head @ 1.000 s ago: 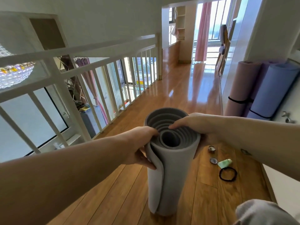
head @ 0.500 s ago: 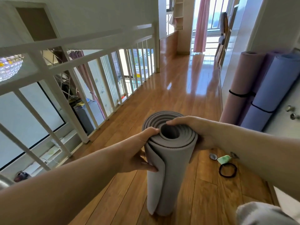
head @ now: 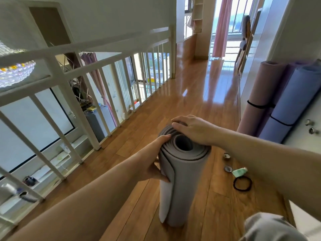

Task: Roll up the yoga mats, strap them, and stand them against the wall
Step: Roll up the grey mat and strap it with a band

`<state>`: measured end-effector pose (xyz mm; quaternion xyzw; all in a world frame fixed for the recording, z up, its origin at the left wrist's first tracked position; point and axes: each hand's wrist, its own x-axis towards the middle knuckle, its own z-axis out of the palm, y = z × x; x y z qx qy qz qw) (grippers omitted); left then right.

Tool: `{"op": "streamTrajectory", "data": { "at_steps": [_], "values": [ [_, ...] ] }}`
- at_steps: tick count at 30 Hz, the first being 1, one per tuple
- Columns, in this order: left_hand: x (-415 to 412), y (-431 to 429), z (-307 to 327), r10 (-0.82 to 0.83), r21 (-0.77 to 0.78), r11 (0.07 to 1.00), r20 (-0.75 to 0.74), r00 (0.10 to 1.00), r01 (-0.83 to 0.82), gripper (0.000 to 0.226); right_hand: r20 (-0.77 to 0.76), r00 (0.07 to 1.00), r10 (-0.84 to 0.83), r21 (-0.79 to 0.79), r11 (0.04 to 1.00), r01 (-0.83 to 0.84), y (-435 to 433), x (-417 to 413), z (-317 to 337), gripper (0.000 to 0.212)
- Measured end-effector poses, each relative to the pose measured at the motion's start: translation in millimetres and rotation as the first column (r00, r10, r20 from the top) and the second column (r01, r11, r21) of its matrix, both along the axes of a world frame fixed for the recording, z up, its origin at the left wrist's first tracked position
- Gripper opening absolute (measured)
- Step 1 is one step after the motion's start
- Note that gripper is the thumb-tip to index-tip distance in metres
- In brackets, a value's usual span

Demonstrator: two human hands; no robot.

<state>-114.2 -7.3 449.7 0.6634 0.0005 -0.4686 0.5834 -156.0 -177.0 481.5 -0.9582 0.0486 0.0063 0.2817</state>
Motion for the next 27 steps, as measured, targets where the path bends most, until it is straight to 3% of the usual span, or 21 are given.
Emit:
{"op": "streamTrajectory", "data": {
  "at_steps": [2, 4, 8, 10, 14, 22, 27],
  "values": [
    [1.4, -2.0, -2.5, -0.059, -0.019, 0.998, -0.028, 0.998, 0.059, 0.063, -0.131, 0.991, 0.019, -0.112, 0.993, -0.034, -2.7, 6.7, 2.1, 0.045],
    [7.1, -6.2, -4.7, -0.069, -0.035, 0.997, -0.038, 0.997, 0.068, 0.074, -0.125, 0.992, 0.020, -0.213, 0.976, -0.046, -4.7, 13.0, -0.9, 0.047],
    [25.6, -18.1, -6.9, -0.054, -0.013, 0.998, -0.021, 0.998, 0.053, 0.063, -0.058, 0.998, 0.014, -0.300, 0.953, -0.031, -7.5, 34.1, -7.3, 0.047],
    [37.2, -21.6, -8.7, -0.048, 0.005, 0.999, -0.024, 0.999, 0.048, 0.066, -0.122, 0.992, 0.030, -0.198, 0.979, -0.054, -12.1, 51.0, -6.0, 0.046],
    [64.3, -22.0, -9.9, -0.011, 0.038, 0.999, -0.046, 0.999, 0.012, 0.067, -0.200, 0.980, 0.008, 0.236, 0.971, 0.040, -24.9, 81.2, -6.0, 0.040],
    [66.3, -4.0, -14.3, -0.106, -0.044, 0.994, -0.113, 0.988, 0.101, 0.052, -0.124, 0.992, 0.035, 0.340, 0.941, 0.010, -25.2, 67.9, -18.8, 0.017],
    [51.5, -6.4, 0.4, -0.033, 0.027, 0.999, 0.008, 0.999, 0.032, 0.035, -0.069, 0.997, -0.030, 0.351, 0.935, 0.053, -15.8, 65.4, -13.5, 0.017]
  ]
}}
